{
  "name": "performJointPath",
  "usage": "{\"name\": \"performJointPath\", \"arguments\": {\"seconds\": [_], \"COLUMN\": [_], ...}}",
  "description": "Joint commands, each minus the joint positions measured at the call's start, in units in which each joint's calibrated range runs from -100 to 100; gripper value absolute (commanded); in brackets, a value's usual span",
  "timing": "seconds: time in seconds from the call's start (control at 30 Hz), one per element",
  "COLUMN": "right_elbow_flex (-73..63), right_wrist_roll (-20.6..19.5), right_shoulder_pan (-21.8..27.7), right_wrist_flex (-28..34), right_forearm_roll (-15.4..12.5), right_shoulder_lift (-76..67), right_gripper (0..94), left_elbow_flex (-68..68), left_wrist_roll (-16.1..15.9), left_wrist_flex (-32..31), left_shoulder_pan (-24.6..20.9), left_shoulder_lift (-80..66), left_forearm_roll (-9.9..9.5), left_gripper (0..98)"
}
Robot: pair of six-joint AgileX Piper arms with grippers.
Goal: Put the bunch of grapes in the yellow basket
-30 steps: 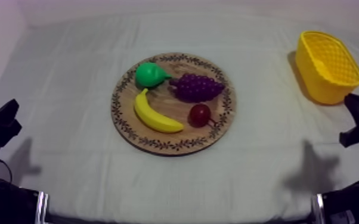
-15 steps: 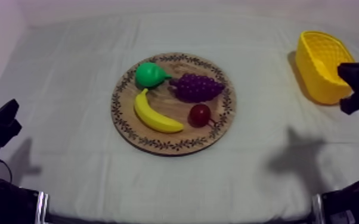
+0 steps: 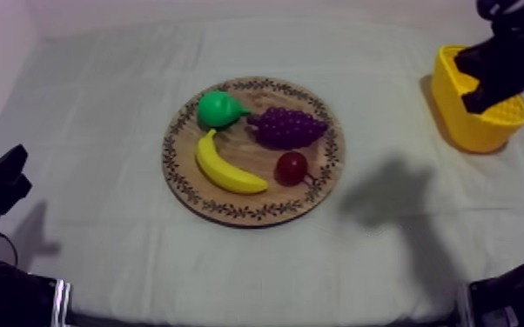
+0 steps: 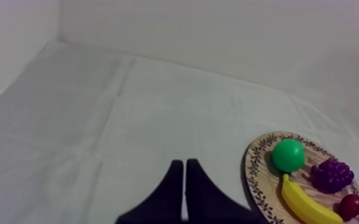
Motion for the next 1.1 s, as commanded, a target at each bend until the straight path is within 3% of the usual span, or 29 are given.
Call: {"name": "performJointPath", "arguments": {"seconds": [0.0, 0.47, 0.83, 1.07], "right_elbow_flex": [-6.76, -24.47, -38.76, -48.91], "right_wrist_roll": [0.41, 4.73, 9.52, 14.10], "right_shoulder_pan": [-0.80, -4.65, -6.34, -6.84], "right_wrist_flex": [2.14, 7.21, 14.45, 22.58], "right_forearm_roll": [0.06, -0.75, -3.80, -6.78], "right_shoulder_lift": [5.04, 26.06, 42.09, 50.54], "right_gripper": [0.5, 0.5, 0.5, 0.5], "left_elbow_flex": [-0.02, -0.02, -0.02, -0.02], "left_wrist_roll": [0.00, 0.00, 0.00, 0.00], "left_wrist_flex": [0.05, 0.05, 0.05, 0.05], "left_shoulder_pan": [-0.01, -0.01, -0.01, -0.01], "left_shoulder_lift": [0.00, 0.00, 0.00, 0.00], "left_forearm_roll": [-0.02, -0.02, -0.02, -0.02], "left_gripper": [0.1, 0.1, 0.1, 0.1]}}
